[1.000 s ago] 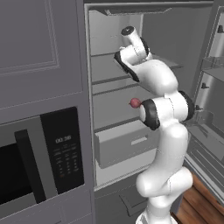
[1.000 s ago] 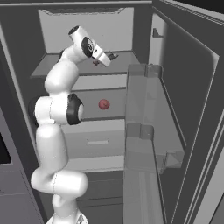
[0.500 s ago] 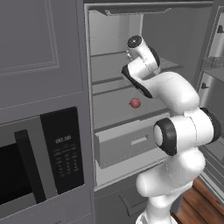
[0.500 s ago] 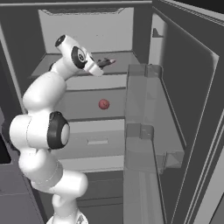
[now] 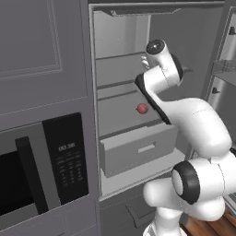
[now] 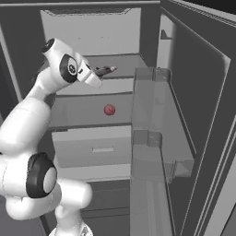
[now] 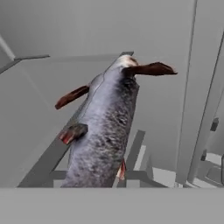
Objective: Place one onion and one fish in each tupperware on the nearby counter, to pack two identical lunches.
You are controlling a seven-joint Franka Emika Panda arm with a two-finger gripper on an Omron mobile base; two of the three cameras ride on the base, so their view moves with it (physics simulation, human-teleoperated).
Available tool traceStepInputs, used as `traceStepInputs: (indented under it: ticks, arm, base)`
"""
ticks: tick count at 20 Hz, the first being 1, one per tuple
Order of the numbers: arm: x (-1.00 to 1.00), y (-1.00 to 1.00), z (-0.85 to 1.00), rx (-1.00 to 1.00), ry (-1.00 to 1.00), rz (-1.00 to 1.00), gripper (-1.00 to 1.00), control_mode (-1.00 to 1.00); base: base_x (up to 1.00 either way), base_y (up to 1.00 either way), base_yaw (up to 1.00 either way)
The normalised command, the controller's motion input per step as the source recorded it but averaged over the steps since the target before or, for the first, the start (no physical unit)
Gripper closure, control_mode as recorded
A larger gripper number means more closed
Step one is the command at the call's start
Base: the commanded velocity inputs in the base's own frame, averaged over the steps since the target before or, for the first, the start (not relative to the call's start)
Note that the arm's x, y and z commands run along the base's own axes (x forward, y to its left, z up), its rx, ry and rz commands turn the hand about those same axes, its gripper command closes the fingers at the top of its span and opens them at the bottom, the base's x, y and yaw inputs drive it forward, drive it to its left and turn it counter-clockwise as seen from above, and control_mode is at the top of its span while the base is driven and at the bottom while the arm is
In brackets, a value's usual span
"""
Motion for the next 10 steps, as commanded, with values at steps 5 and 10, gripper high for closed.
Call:
traceStepInputs:
  ticks: [5, 10]
  arm:
    - [-0.88, 0.13, -0.03, 0.0, 0.12, 0.17, 1.0, -1.0]
    - [-0.71, 0.09, -0.21, 0.02, 0.18, 0.28, 1.0, -1.0]
  base:
    - [0.0, 0.0, 0.0]
    - [0.0, 0.0, 0.0]
